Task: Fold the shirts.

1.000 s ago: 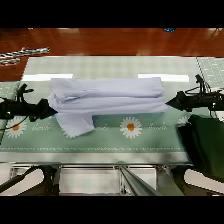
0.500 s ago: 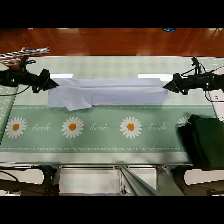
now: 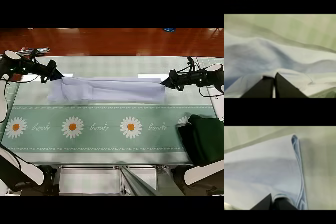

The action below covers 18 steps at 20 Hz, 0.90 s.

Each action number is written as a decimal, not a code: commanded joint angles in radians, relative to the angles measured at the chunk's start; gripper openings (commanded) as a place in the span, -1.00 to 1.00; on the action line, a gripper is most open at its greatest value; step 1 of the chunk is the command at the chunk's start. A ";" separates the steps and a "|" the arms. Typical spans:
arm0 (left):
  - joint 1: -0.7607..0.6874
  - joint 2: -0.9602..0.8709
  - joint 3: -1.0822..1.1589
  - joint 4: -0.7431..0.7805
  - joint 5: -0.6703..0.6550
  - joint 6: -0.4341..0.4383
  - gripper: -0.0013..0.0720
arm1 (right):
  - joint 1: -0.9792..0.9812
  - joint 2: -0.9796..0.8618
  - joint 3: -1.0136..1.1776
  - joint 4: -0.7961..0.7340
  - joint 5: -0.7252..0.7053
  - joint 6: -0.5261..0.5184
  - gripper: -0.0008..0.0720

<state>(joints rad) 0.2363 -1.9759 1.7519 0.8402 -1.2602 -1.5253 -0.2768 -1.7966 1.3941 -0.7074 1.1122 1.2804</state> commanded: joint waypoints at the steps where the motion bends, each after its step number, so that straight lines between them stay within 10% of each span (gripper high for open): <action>1: -0.011 -0.066 0.032 0.002 -0.074 -0.005 0.34 | 0.000 -0.027 0.013 0.055 -0.053 0.002 -0.12; 2: -0.008 -0.069 0.033 0.006 -0.106 -0.006 0.42 | 0.000 -0.024 0.013 0.070 -0.051 0.000 0.18; 10: 0.161 0.162 0.132 0.231 -0.242 -0.031 0.42 | -0.213 0.151 0.086 -0.078 0.223 0.054 0.16; 18: -0.035 0.645 -0.377 0.211 0.080 0.119 0.42 | -0.222 0.297 -0.220 -0.232 -0.085 0.149 0.16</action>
<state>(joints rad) 0.2840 -1.5177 1.6077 1.0466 -1.3621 -1.4609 -0.5041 -1.5276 1.2785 -0.9245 1.1408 1.4040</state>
